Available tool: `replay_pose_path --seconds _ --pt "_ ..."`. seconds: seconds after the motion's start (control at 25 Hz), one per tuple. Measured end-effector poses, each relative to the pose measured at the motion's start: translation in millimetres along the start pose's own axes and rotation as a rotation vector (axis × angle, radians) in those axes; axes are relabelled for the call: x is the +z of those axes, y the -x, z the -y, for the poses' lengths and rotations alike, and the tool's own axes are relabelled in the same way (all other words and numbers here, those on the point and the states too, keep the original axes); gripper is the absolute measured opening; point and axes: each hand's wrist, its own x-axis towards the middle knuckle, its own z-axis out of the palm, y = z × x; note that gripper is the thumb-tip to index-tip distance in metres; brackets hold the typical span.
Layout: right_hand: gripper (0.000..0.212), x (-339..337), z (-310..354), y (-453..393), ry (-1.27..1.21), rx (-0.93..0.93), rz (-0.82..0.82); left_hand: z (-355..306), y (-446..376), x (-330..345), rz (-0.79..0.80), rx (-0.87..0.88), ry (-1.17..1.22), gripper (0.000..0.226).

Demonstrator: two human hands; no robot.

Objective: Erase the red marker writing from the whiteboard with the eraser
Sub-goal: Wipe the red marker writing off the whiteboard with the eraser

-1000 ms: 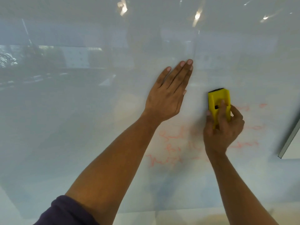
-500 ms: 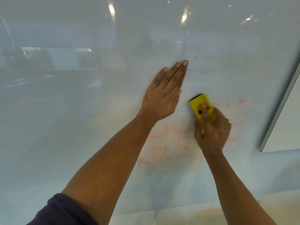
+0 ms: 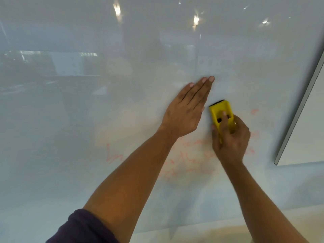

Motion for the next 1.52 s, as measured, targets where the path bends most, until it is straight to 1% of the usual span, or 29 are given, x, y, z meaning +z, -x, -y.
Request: replay_pose_path --seconds 0.04,0.08,0.16,0.2,0.28,0.32,0.36,0.44,0.48,0.52,0.6,0.64,0.68,0.76,0.8,0.84,0.92,0.96,1.0,1.08,1.12,1.16,1.24,1.28,1.32,1.4,1.44,1.48,1.52 --pt "0.050 -2 -12 -4 0.037 -0.089 0.012 0 0 0 -0.004 0.008 -0.001 0.060" --pt "0.050 -3 -19 -9 0.044 -0.025 -0.002 1 -1 1 -0.013 0.018 0.003 0.060" --pt "0.049 -2 -10 -10 -0.015 0.306 -0.079 0 -3 1 -0.024 0.054 0.003 0.061" --pt "0.049 2 -1 -4 -0.009 0.343 -0.090 -2 -5 2 -0.018 0.086 -0.004 0.062" --pt "0.051 2 -1 8 0.024 0.059 -0.040 -8 -11 3 0.015 0.148 -0.011 0.067" --pt "0.051 0 -13 5 0.040 -0.013 -0.017 -12 -14 3 0.036 0.164 -0.016 0.068" --pt "0.051 -1 -25 0 0.030 0.078 -0.017 -14 -16 4 0.060 0.168 -0.016 0.067" --pt "0.052 -3 -32 -8 -0.087 0.532 -0.086 -16 -17 4 0.096 0.157 -0.009 0.066" --pt "0.053 0 -28 -7 -0.114 0.669 -0.087 -16 -17 5 0.097 0.152 -0.008 0.065" --pt "0.052 0 -24 -3 -0.087 0.612 -0.072 -15 -17 5 0.090 0.148 -0.010 0.065" --pt "0.050 -4 -41 2 0.004 0.207 -0.009 -16 -17 5 0.076 0.146 -0.017 0.065" --pt "0.050 -8 -60 -6 0.043 0.110 0.012 -17 -18 5 0.067 0.145 -0.020 0.065" --pt "0.052 -11 -75 -14 0.014 0.205 0.017 -17 -17 6 0.060 0.143 -0.020 0.065" --pt "0.055 -10 -77 -26 -0.156 0.630 -0.060 -18 -18 7 0.049 0.133 -0.021 0.066" --pt "0.055 -6 -66 -25 -0.150 0.692 -0.073 -19 -18 7 0.043 0.126 -0.019 0.066" --pt "0.054 -4 -53 -18 -0.105 0.573 -0.066 -18 -18 7 0.038 0.122 -0.013 0.066" --pt "0.052 -4 -55 1 -0.006 0.129 0.004 -19 -18 8 0.033 0.119 -0.002 0.065" --pt "0.051 -6 -67 3 0.004 0.049 0.015 -19 -18 8 0.032 0.118 -0.004 0.065" --pt "0.051 -7 -75 2 -0.023 0.146 0.007 -19 -18 8 0.035 0.117 -0.007 0.065" --pt "0.052 -3 -69 -1 -0.138 0.548 -0.085 -20 -18 8 0.044 0.114 -0.015 0.066" --pt "0.053 0 -58 1 -0.152 0.619 -0.103 -21 -18 7 0.053 0.111 -0.018 0.065" --pt "0.053 0 -48 8 -0.124 0.519 -0.085 -21 -18 7 0.065 0.109 -0.024 0.065" --pt "0.051 -3 -52 24 -0.071 0.154 0.006 -23 -18 6 0.085 0.116 -0.036 0.064" --pt "0.050 -5 -62 28 -0.068 0.117 0.026 -22 -19 5 0.090 0.125 -0.041 0.064" --pt "0.051 -7 -67 29 -0.095 0.250 0.020 -22 -20 5 0.098 0.133 -0.045 0.063" --pt "0.054 -4 -60 29 -0.168 0.664 -0.041 -22 -21 3 0.115 0.149 -0.065 0.064" --pt "0.058 -4 -51 30 -0.170 0.739 -0.022 -22 -21 3 0.123 0.153 -0.070 0.064" --pt "0.063 -7 -45 34 -0.152 0.679 0.025 -22 -22 4 0.130 0.154 -0.068 0.064" --pt "0.067 -11 -48 36 -0.149 0.546 0.080 -23 -22 4 0.136 0.153 -0.061 0.063"
